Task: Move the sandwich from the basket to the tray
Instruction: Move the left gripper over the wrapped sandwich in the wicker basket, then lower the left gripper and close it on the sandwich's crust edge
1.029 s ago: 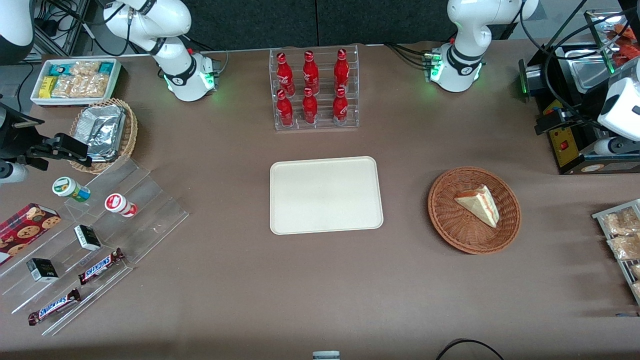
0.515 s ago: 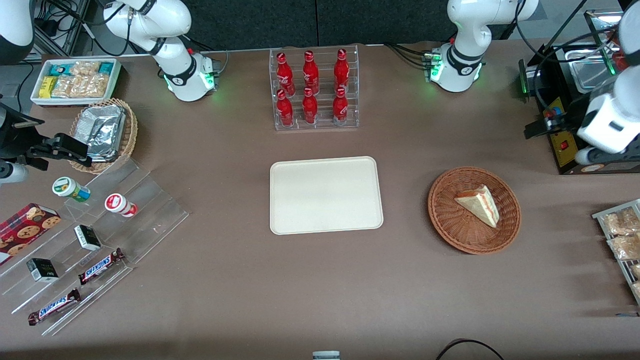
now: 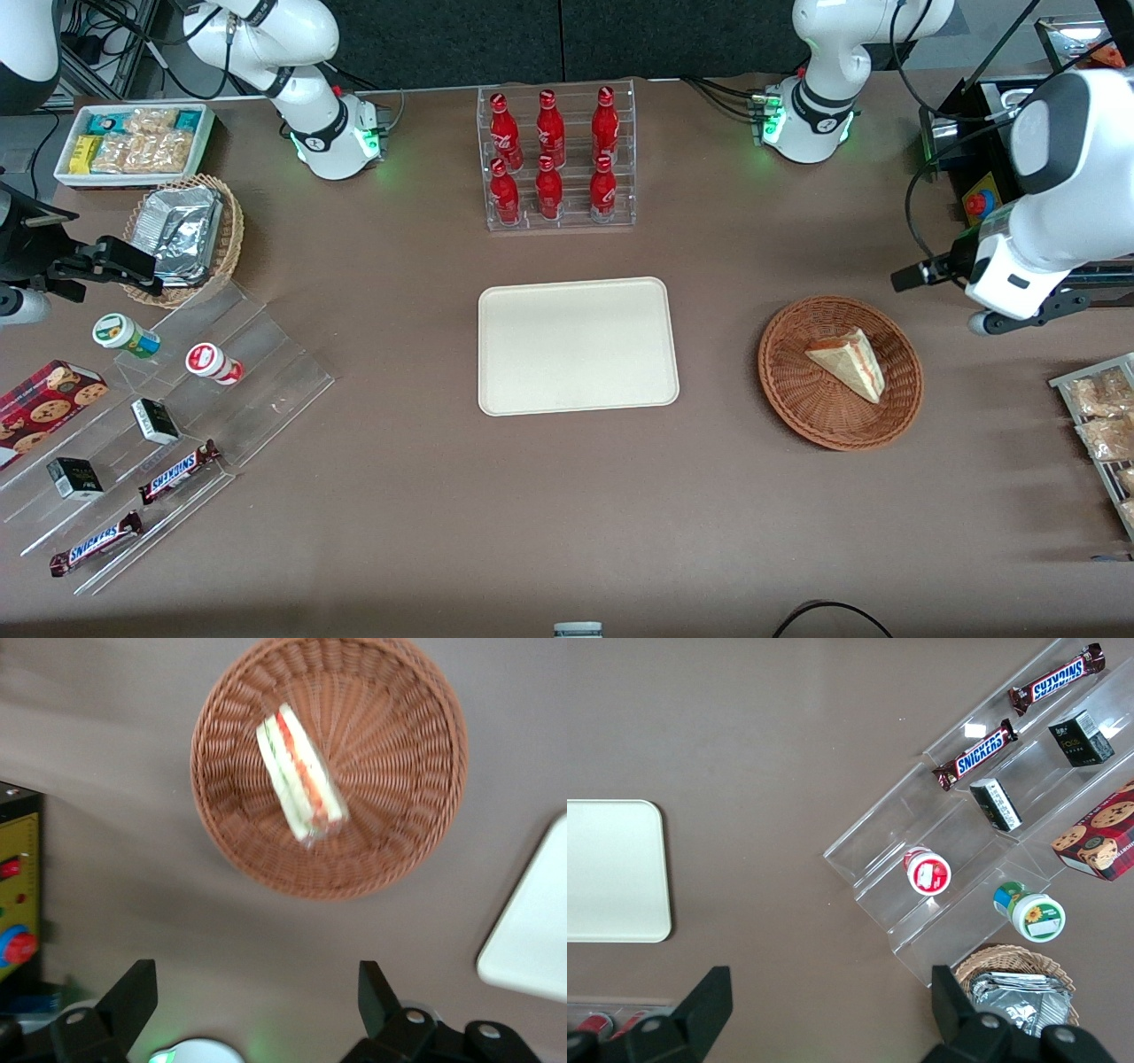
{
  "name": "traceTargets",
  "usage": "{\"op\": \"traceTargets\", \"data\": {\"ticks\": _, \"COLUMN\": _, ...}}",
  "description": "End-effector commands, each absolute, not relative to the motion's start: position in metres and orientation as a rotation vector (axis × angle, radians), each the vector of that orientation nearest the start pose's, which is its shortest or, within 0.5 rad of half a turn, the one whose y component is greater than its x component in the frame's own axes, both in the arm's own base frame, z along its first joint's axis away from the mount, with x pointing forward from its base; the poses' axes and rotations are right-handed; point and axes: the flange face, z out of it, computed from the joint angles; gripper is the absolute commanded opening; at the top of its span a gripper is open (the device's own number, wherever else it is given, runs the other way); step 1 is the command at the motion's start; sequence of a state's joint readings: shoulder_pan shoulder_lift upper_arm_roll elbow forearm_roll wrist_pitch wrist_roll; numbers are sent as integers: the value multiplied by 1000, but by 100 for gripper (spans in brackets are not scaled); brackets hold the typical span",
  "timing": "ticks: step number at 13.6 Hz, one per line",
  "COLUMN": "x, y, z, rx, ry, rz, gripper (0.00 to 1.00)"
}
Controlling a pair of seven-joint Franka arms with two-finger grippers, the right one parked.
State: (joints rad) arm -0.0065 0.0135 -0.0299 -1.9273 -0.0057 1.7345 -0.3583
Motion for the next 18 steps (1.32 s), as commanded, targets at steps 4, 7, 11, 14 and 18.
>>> {"op": "traceTargets", "data": {"ticks": 4, "x": 529, "y": -37, "z": 412, "rx": -3004, "ry": -751, "rz": 160, "gripper": 100}}
{"op": "traceTargets", "data": {"ticks": 7, "x": 531, "y": -36, "z": 382, "rx": -2984, "ry": -943, "rz": 26, "gripper": 100}}
{"op": "traceTargets", "data": {"ticks": 11, "x": 538, "y": -34, "z": 355, "rx": -2950, "ry": -1091, "rz": -24, "gripper": 100}}
{"op": "traceTargets", "data": {"ticks": 14, "x": 540, "y": -34, "z": 340, "rx": -2937, "ry": -1141, "rz": -36, "gripper": 100}}
{"op": "traceTargets", "data": {"ticks": 18, "x": 543, "y": -34, "z": 308, "rx": -2927, "ry": -1190, "rz": -53, "gripper": 100}}
